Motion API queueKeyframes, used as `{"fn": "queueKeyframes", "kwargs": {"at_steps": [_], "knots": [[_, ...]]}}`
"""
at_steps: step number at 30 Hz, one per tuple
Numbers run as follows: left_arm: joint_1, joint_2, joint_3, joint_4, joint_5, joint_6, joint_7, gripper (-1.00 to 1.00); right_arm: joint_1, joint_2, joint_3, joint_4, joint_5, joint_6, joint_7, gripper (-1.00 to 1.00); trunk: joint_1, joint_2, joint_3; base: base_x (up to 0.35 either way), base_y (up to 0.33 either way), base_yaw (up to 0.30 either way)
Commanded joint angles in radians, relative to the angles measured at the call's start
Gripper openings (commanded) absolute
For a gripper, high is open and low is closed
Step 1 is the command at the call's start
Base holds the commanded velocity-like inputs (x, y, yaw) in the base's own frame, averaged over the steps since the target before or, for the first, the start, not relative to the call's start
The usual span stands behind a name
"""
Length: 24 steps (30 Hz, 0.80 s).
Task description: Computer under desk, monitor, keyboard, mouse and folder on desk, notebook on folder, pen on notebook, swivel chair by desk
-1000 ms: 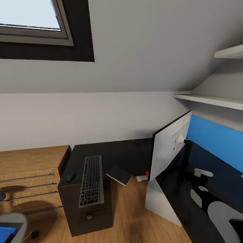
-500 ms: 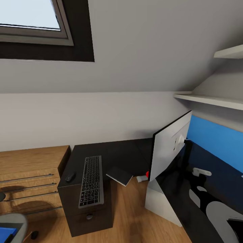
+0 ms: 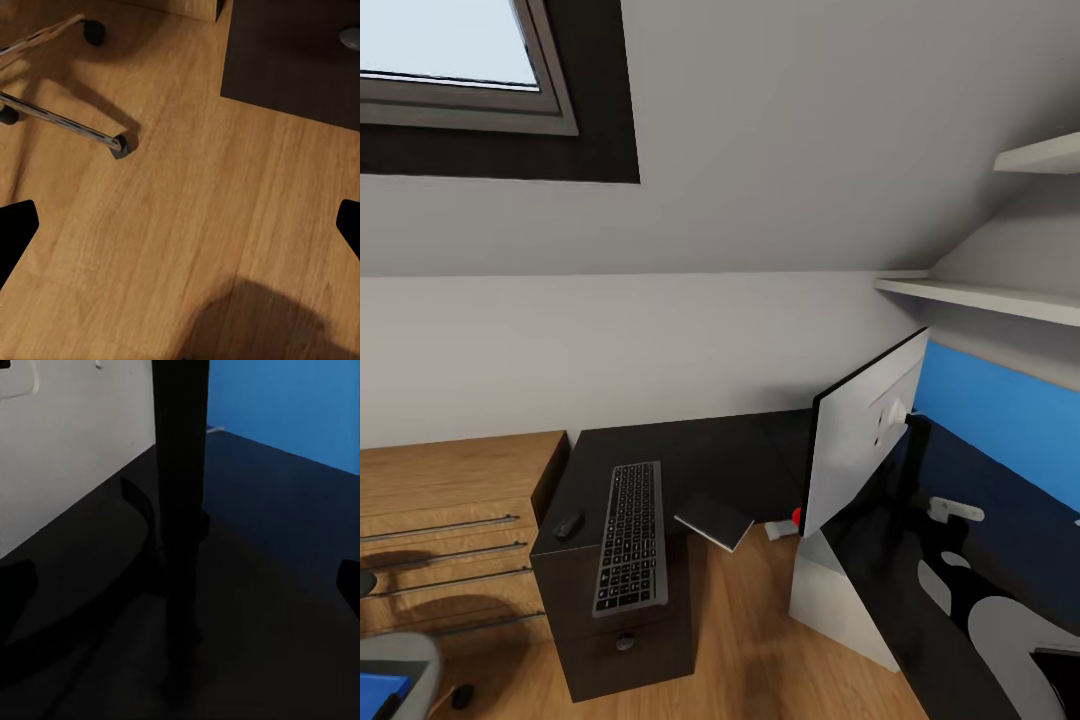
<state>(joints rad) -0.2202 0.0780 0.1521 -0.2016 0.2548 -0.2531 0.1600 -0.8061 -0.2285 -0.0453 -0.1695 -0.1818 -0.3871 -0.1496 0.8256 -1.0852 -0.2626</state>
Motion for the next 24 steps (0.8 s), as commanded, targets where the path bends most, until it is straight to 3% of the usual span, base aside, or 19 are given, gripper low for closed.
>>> {"fn": "queueKeyframes", "kwargs": {"at_steps": [1, 24], "knots": [[-0.001, 0.000, 0.000, 0.001, 0.004, -0.004, 0.001, 1.00, -0.001, 0.000, -0.004, 0.001, -0.004, -0.004, 0.003, 1.00, 0.000, -0.001, -0.001, 0.000, 0.000, 0.000], [-0.001, -0.003, 0.000, 0.004, 0.003, -0.002, 0.001, 1.00, -0.001, -0.006, -0.006, 0.000, -0.004, -0.017, 0.001, 1.00, 0.000, -0.001, -0.001, 0.118, -0.023, 0.000]]}}
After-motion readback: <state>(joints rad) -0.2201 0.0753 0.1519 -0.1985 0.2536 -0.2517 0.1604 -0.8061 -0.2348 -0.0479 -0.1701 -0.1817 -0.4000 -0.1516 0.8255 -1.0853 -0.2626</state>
